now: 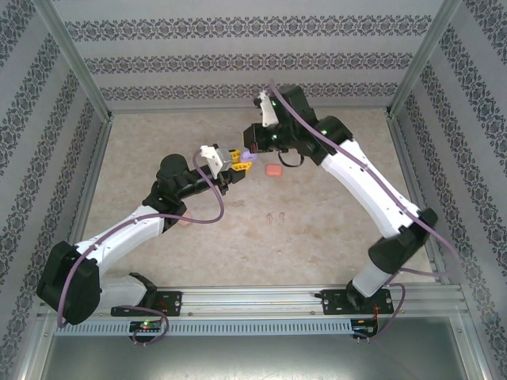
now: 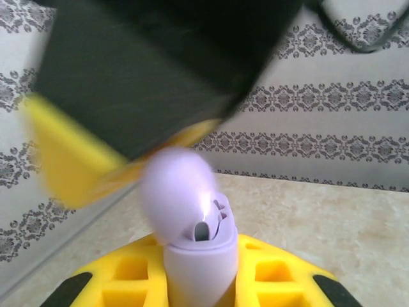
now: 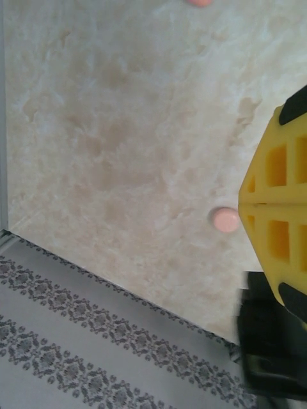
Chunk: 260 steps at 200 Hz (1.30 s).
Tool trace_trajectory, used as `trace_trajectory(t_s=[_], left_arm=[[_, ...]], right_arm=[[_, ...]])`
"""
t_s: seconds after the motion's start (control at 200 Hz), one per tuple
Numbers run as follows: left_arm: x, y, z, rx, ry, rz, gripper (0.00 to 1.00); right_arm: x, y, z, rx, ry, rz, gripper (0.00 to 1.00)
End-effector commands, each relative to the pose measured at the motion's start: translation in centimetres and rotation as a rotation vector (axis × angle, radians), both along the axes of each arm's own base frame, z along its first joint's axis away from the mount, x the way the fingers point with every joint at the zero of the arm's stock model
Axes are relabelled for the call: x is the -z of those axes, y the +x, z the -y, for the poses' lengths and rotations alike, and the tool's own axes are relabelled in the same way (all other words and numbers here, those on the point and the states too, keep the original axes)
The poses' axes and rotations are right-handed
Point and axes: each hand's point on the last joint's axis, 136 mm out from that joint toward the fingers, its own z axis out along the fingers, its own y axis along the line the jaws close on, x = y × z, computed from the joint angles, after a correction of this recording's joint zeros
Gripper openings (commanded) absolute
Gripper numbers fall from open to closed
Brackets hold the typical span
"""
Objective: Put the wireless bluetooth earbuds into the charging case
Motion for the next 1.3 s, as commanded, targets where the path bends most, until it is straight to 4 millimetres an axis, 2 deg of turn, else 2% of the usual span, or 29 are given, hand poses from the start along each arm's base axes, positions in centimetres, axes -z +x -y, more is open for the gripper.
trace_trajectory(t_s=[0.0, 0.14, 0.255, 0.375, 0.495, 0.674, 0.799, 0.969, 1.189, 1.294], left_arm=[[-2.9, 0.4, -0.1, -0.022, -0.050, 0.088, 0.00], [-2.6, 0.7, 0.0, -0.024, -0.063, 0.060, 0.00], [-1.9, 1.4, -0.2, -0.060, -0.061, 0.017, 0.00], [-0.6, 2.7, -0.7, -0.124, -0.063, -0.044, 0.00], [1.7, 4.3, -0.8, -0.174, -0.050, -0.129, 0.00], [6.3, 6.1, 0.1, -0.192, 0.000, -0.279, 0.00], [8.9, 7.4, 0.7, -0.203, 0.004, -0.391, 0.00], [11.7, 9.7, 0.8, -0.270, 0.012, -0.546, 0.00], [16.2, 13.0, 1.6, -0.258, 0.030, -0.927, 0.00], [17.6, 14.2, 2.0, -0.225, -0.024, -1.039, 0.00]], right_arm=[[-1.6, -2.2, 1.9, 0.030, 0.034, 0.032, 0.00], [-2.1, -0.8, 6.0, 0.202, 0.065, 0.081, 0.00], [-1.0, -0.3, 8.4, 0.285, 0.058, 0.081, 0.01], [1.1, -0.2, 10.1, 0.337, 0.021, 0.067, 0.18], [3.9, -0.1, 11.6, 0.390, -0.017, 0.043, 0.50], [7.9, -0.5, 13.3, 0.463, -0.061, 0.001, 0.69], [10.6, -0.8, 13.8, 0.490, -0.088, -0.039, 0.78], [12.8, -1.3, 14.8, 0.524, -0.126, -0.059, 0.86], [14.5, -1.7, 15.8, 0.549, -0.160, -0.079, 0.86], [14.9, -1.8, 16.0, 0.555, -0.164, -0.084, 0.86]])
